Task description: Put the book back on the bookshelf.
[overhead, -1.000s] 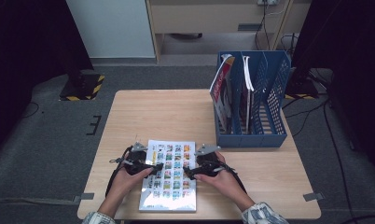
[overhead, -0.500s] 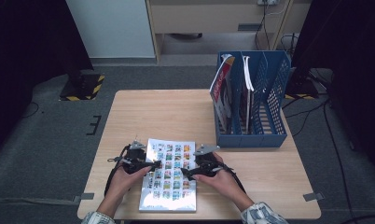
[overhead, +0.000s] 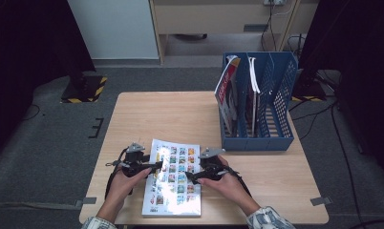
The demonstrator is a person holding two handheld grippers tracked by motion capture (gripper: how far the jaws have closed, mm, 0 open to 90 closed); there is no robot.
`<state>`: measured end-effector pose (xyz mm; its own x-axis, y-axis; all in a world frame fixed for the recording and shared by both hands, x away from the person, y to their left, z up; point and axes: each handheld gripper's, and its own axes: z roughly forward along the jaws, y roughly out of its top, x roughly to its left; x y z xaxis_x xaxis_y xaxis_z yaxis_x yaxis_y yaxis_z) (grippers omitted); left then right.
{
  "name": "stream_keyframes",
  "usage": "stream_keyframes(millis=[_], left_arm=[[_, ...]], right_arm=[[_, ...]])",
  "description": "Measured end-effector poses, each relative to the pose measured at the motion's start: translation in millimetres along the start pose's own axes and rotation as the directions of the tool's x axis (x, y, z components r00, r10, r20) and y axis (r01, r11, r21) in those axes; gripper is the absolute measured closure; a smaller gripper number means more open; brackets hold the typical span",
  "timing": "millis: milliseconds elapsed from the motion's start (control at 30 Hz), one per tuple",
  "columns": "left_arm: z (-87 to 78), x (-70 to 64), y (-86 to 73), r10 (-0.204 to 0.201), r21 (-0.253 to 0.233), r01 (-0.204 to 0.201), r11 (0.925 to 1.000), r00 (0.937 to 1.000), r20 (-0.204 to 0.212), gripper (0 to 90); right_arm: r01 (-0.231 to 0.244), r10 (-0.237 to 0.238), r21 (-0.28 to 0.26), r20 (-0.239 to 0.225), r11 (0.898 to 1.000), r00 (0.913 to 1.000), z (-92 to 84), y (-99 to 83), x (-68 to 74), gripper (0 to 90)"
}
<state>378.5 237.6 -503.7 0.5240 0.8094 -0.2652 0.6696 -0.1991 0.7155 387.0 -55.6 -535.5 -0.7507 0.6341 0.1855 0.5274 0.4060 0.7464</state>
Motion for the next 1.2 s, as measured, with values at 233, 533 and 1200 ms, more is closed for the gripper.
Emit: stream_keyframes(millis=[233, 533, 1200], left_arm=[[-0.5, 2.3, -0.8, 0.002, -0.008, -0.002, 1.0000, 0.9999, 0.014, 37.9], [-6.4, -0.3, 1.6, -0.014, -0.056, 0.017, 0.9983, 0.9977, 0.066, 43.3], [22.4, -10.2, 17.7, 0.023, 0.005, -0.023, 0.9997, 0.9936, 0.111, 44.4]], right_arm=[[-0.002, 0.002, -0.001, 0.002, 1.000, 1.0000, 0.1, 0.0, -0.1, 10.8], [-0.013, 0.013, 0.001, -0.001, 1.000, 0.9999, 0.4, 0.0, -0.7, 10.4], [-0.026, 0.026, 0.005, -0.008, 1.000, 0.9996, 0.8, 0.1, -1.7, 10.0]])
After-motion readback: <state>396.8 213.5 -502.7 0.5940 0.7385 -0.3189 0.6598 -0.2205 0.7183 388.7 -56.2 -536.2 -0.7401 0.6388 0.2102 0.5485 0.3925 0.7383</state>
